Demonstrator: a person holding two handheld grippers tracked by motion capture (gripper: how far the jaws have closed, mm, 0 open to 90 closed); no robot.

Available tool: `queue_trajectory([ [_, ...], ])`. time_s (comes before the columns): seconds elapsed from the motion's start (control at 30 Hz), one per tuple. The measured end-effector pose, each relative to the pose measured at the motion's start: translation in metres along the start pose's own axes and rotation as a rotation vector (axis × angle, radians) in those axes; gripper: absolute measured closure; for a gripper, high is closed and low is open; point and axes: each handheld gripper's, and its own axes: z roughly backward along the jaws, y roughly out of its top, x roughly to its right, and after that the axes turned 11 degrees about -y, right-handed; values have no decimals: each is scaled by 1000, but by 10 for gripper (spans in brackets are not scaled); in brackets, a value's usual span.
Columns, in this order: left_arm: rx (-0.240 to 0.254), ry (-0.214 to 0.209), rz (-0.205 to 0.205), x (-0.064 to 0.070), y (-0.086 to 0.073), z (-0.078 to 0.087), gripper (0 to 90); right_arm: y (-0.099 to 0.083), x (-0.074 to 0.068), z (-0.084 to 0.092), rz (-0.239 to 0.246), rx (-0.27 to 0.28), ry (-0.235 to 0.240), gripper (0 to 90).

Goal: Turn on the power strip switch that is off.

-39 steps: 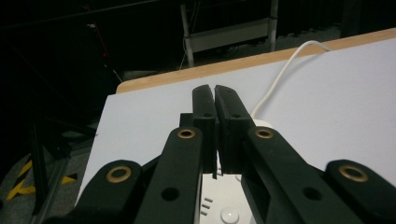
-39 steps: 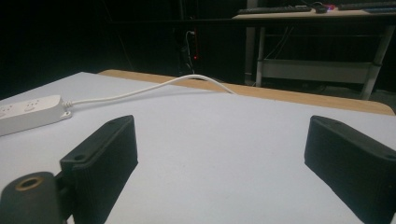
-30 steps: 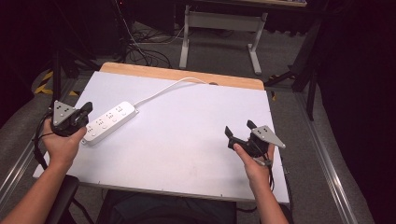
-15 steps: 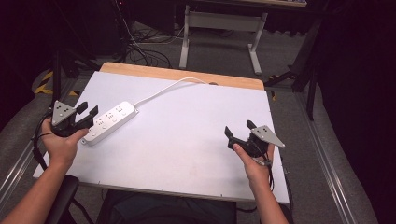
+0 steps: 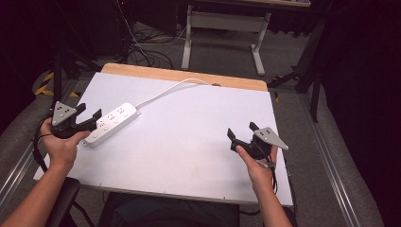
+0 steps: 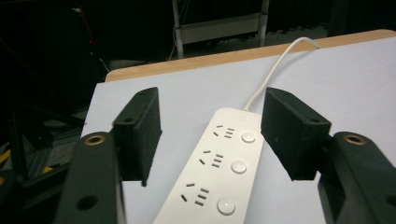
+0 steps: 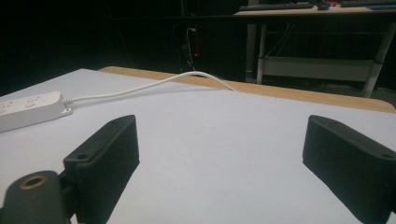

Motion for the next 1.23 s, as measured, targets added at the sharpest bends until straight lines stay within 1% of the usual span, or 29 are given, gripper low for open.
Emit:
queue_trajectory([
  [0.07, 1, 1, 8, -1, 0, 0, 346, 0, 0, 0, 2, 1, -1, 112],
  [0.13, 4, -13, 8, -1, 0, 0, 320, 0, 0, 0, 1, 1, 0, 113],
  [0.17, 10, -24, 7, -1, 0, 0, 313, 0, 0, 0, 0, 0, 0, 113],
  [0.2, 19, -26, 7, -1, 0, 0, 300, 0, 0, 0, 2, 0, -2, 113],
  [0.27, 17, 7, 0, 2, 1, -2, 185, 0, 0, 0, 2, -1, -1, 114],
  [0.3, 18, 3, -7, 3, 1, -2, 166, 0, 0, 0, 1, 0, 1, 114],
  [0.37, 17, -12, -20, 4, 1, -2, 192, 0, 0, 0, 3, 0, 1, 115],
  [0.47, 14, -23, -23, 4, 1, -3, 190, 0, 0, 0, 2, -1, 1, 115],
  [0.57, 15, -24, -11, 3, 1, -3, 184, 0, 0, 0, 2, -1, 1, 115],
  [0.73, 15, -27, -8, 3, 1, -4, 169, 0, 0, 0, 4, 0, 2, 115],
  [0.8, 11, -28, 5, 3, 2, -4, 155, 0, 0, 0, 1, -2, 2, 115],
  [0.83, 13, -42, 3, 3, 2, -4, 129, 0, 0, 0, 1, -2, 2, 115],
  [0.87, 15, -72, -23, 2, 1, -3, 73, 0, 0, 0, 1, -2, 2, 115],
  [0.9, 26, -100, -31, 2, 0, -2, 29, 0, 0, 0, 2, -3, 1, 115],
  [0.93, 29, -99, -35, 2, 0, -2, 26, 0, 0, 0, 3, -2, 1, 115],
  [1.0, 17, -85, -34, 2, 0, -2, 44, 0, 0, 0, 3, -1, 1, 115],
  [1.07, 14, -81, -29, 1, -1, -3, 46, 0, 0, 0, 4, -1, 3, 115],
  [1.23, 16, -82, -30, 1, -1, -2, 46, 0, 0, 0, 1, -3, 3, 115],
])
